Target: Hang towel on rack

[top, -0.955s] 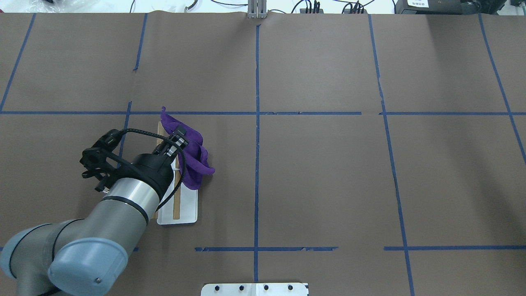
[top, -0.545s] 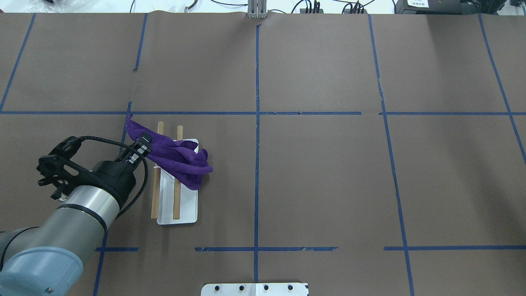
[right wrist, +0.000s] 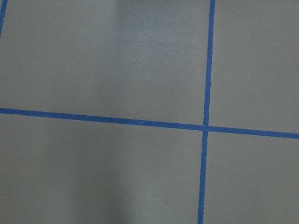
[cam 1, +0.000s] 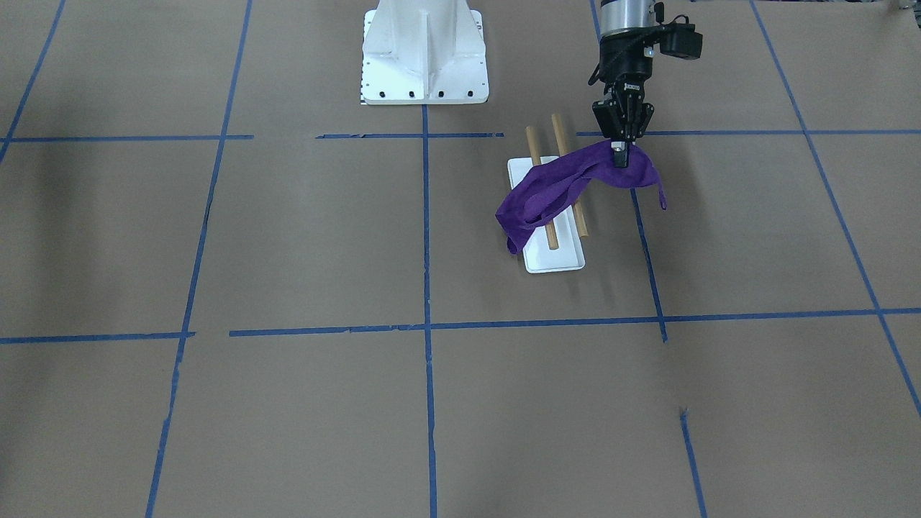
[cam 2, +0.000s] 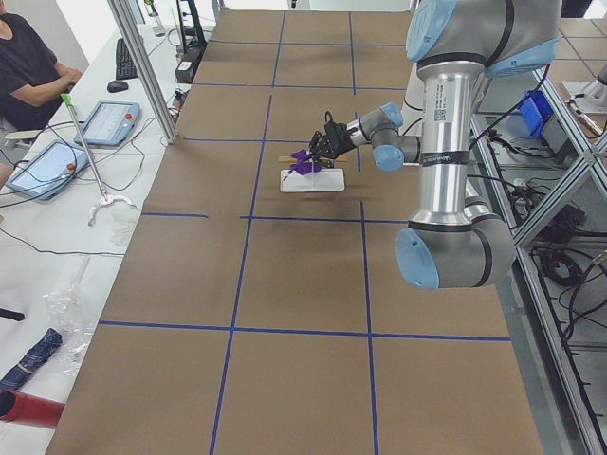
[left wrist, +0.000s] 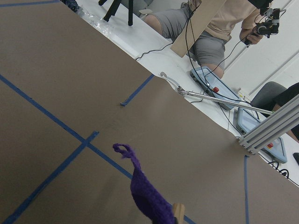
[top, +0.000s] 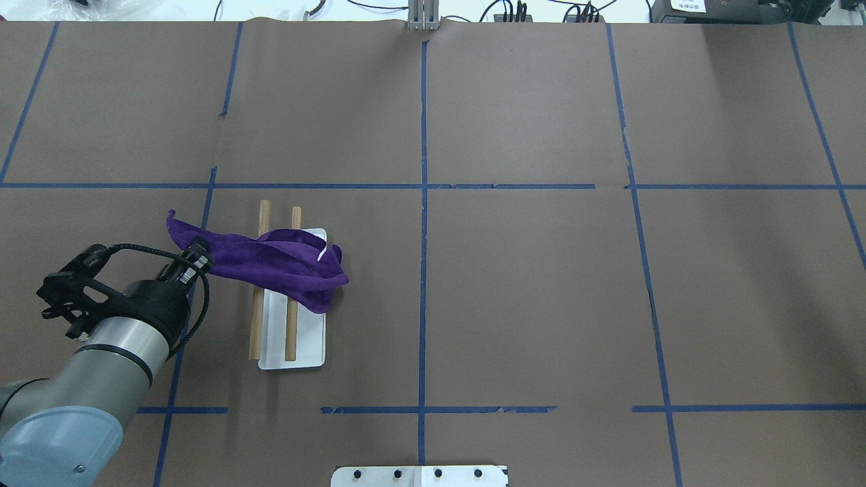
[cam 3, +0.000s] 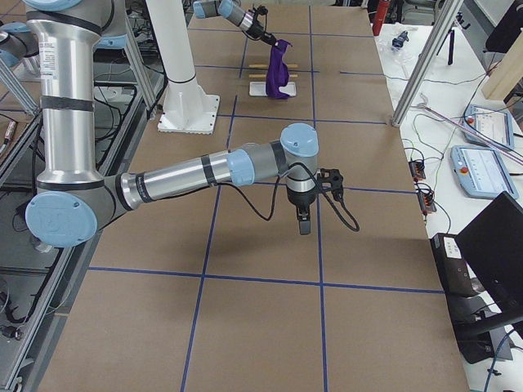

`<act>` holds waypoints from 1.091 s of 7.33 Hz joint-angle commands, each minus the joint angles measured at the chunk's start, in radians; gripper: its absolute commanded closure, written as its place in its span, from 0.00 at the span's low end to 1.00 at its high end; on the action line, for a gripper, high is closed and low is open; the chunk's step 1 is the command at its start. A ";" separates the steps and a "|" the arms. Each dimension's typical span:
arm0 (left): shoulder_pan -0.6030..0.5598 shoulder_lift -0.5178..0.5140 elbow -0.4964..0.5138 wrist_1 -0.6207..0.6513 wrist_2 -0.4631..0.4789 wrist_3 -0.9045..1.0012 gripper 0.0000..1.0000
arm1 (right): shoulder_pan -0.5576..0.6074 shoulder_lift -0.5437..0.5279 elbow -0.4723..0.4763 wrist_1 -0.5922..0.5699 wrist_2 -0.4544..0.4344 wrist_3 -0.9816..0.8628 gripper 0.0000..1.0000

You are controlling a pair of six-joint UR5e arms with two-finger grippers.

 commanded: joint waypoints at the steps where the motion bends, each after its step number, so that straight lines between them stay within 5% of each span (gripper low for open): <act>1: 0.000 0.016 0.052 -0.001 -0.002 -0.001 1.00 | 0.000 0.008 -0.005 -0.001 0.021 0.001 0.00; 3: 0.000 0.042 0.055 -0.002 -0.028 0.002 1.00 | 0.000 0.008 0.001 -0.003 0.022 0.001 0.00; 4: -0.001 0.042 0.054 -0.002 -0.036 0.008 0.91 | 0.000 0.008 0.001 -0.001 0.029 0.001 0.00; 5: -0.001 0.048 0.057 -0.002 -0.089 0.025 0.25 | 0.000 0.006 -0.001 -0.001 0.038 0.001 0.00; 6: -0.001 0.048 0.064 -0.002 -0.105 0.034 0.00 | 0.000 0.008 -0.001 -0.001 0.038 0.001 0.00; 8: -0.006 0.048 0.057 -0.004 -0.183 0.043 0.00 | 0.000 0.009 0.001 0.002 0.027 0.001 0.00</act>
